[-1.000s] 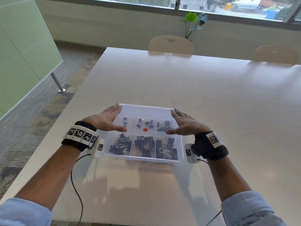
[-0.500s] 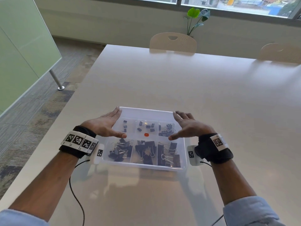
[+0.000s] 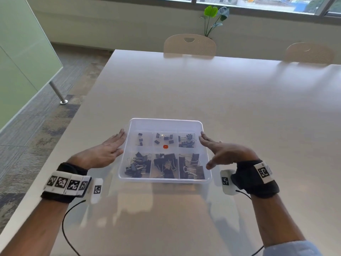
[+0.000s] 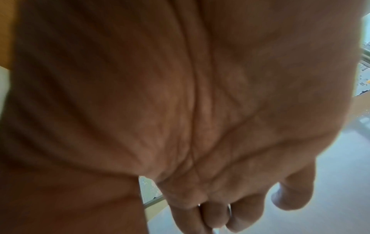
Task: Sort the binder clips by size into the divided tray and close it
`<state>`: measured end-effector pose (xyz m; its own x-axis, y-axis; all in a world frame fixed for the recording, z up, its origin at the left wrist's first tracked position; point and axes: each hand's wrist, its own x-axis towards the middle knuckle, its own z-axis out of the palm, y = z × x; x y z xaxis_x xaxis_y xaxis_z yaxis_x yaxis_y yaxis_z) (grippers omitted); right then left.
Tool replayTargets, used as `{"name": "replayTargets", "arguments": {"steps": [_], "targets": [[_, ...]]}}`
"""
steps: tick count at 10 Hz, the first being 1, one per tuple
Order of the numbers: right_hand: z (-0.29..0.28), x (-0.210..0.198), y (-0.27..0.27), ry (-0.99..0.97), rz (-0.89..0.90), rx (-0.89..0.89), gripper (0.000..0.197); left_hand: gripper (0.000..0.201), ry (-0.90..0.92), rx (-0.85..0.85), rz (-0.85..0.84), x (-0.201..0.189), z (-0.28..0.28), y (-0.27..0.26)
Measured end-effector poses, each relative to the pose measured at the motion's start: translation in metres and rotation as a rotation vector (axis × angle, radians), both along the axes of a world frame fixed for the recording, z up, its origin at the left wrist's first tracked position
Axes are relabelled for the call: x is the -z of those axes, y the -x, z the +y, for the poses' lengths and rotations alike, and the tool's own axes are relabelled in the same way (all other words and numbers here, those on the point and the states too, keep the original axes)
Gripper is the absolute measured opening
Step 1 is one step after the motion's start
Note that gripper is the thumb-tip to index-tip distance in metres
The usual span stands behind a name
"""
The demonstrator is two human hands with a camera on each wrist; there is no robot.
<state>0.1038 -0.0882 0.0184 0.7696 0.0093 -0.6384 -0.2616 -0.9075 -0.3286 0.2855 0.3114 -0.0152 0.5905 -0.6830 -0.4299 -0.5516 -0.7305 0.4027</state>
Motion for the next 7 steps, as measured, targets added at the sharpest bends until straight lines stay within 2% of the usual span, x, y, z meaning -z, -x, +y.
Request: {"name": "replayTargets", "arguments": {"steps": [2,3,5,6,7], "targets": [[0.005,0.005,-0.002,-0.027,0.034,0.035,0.124,0.064,0.04,-0.014,-0.129,0.015,-0.003,0.009],[0.008,0.004,-0.001,-0.045,0.028,0.036,0.124,0.064,0.025,-0.016,-0.133,0.013,-0.005,0.011],[0.014,0.002,0.015,-0.033,-0.092,0.034,0.114,0.063,0.159,-0.121,-0.08,0.018,-0.003,0.019],[0.018,0.005,0.044,-0.061,-0.305,0.033,0.102,0.055,0.309,-0.287,-0.298,0.014,0.006,0.041],[0.011,0.001,0.067,-0.146,-0.379,0.027,0.095,0.034,0.45,-0.403,-0.43,0.003,0.008,0.064]]}}
